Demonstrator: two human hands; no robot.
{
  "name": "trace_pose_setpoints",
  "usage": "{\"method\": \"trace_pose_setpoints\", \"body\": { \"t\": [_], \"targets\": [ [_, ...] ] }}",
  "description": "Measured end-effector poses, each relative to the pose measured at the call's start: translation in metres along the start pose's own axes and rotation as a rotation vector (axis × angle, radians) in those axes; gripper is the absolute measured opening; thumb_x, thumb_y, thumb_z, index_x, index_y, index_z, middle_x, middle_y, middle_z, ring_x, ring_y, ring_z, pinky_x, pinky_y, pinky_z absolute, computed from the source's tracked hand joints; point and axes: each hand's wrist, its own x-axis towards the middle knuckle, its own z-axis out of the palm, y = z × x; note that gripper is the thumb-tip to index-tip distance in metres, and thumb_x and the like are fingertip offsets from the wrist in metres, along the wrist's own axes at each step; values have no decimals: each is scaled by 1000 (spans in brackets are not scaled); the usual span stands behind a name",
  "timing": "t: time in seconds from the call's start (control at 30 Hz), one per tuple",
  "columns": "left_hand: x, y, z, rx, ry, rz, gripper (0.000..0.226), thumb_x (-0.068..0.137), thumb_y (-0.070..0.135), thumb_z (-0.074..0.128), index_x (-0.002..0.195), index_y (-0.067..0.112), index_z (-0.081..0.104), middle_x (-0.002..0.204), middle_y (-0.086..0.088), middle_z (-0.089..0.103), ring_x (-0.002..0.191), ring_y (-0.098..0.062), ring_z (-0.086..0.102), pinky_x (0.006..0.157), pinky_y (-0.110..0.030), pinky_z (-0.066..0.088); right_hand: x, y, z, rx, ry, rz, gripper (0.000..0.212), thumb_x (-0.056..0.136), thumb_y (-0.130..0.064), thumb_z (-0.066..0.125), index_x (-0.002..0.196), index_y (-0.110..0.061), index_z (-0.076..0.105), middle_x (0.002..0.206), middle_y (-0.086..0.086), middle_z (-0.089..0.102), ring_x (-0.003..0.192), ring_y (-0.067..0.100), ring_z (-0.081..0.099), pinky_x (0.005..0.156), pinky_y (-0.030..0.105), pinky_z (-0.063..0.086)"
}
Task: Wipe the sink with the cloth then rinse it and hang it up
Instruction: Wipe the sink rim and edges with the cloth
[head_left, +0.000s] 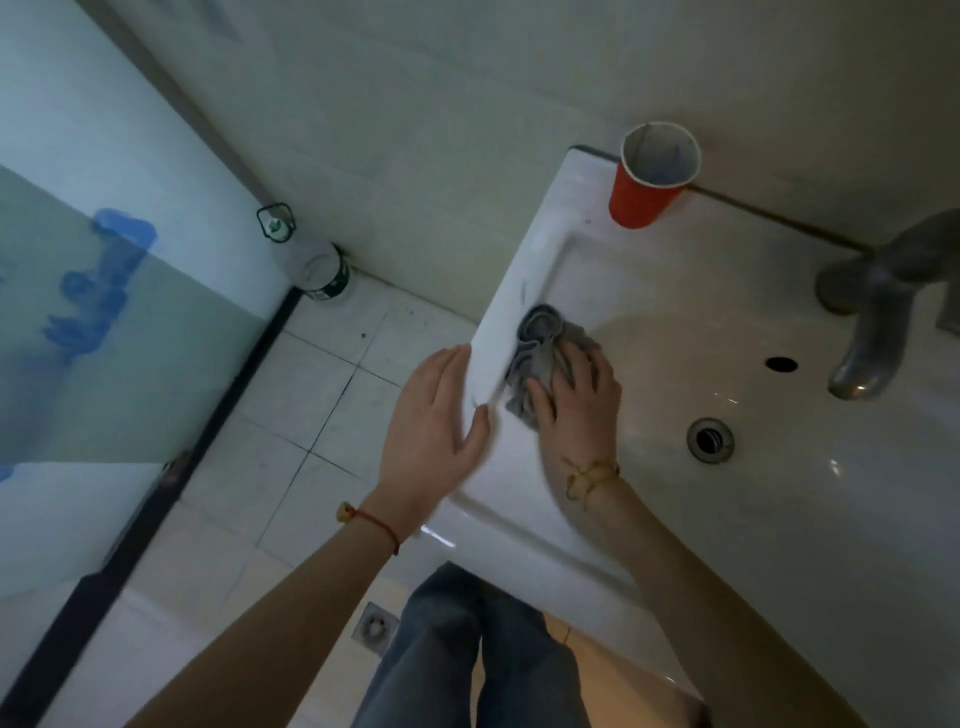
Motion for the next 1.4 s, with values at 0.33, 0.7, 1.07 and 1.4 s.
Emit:
{"method": "trace_pose_setpoints", "body": {
  "t": [0.33, 0.7, 1.07, 1.4],
  "targets": [
    [2, -3, 3, 2, -12, -2, 59, 98, 32, 53, 150, 8, 39, 149, -7, 48, 140, -19, 41, 121, -26, 23, 39, 1, 11, -96, 40, 173, 45, 92, -36, 47, 126, -8, 57, 133, 13, 55, 117, 35, 40, 87, 45, 43],
    [1, -2, 3, 21, -25, -28, 60, 98, 33, 54, 151, 11, 37, 150, -4, 46, 141, -18, 40, 121, -31, 27, 82, 34, 11, -195, 127, 195, 36, 93, -35, 51, 114, -9, 64, 123, 12, 62, 102, 32, 46, 73, 40, 45],
    [2, -1, 4, 45, -28, -32, 61, 98, 38, 49, 151, 12, 37, 150, -5, 47, 141, -17, 38, 119, -30, 23, 80, 10, -32, 121, 224, -82, 43, 97, -34, 50, 127, -5, 57, 128, 16, 58, 110, 26, 41, 88, 32, 33],
    [2, -5, 7, 39, -32, -44, 61, 98, 39, 50, 152, 13, 38, 150, -3, 47, 142, -16, 39, 121, -32, 27, 120, -1, 5, 249, -78, -201, 41, 97, -24, 50, 135, -10, 50, 146, 11, 45, 141, 28, 30, 119, 46, 20]
  ]
}}
